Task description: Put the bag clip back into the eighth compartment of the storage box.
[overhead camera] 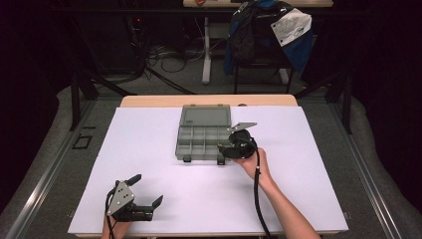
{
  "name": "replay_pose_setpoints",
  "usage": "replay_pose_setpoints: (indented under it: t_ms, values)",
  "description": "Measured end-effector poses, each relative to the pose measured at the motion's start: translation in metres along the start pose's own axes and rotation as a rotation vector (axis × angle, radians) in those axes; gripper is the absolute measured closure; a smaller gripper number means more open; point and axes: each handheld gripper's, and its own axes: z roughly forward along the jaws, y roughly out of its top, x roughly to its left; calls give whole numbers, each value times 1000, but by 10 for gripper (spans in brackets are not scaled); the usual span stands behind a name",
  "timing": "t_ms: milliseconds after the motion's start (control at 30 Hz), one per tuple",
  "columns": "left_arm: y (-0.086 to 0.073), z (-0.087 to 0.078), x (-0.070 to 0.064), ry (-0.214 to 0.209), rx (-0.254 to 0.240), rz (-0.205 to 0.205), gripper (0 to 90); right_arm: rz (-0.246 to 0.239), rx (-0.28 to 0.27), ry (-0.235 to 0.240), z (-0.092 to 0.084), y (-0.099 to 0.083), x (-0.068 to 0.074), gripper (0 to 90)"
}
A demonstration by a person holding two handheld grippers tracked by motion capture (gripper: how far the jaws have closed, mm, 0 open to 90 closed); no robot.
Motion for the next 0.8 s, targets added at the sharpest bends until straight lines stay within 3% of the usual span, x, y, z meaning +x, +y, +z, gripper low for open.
replay_pose_setpoints:
  t_ms: [33,67,100,133,467,800]
  values:
    - [0,0,0,0,0,0,0,0,0,0,0,0,0,379]
    - [0,0,0,-1,-1,2,0,-13,-4,24,-3,-1,1,290]
    - [0,0,0,-1,-1,2,0,-13,-4,24,-3,-1,1,290]
    - [0,0,0,-1,-1,2,0,-30,-11,37,-6,-2,3,230]
    - [0,0,-1,1,0,1,0,-79,-18,113,-21,-8,8,39]
    - [0,-1,0,0,-6,0,0,-118,-48,159,-34,-16,17,0]
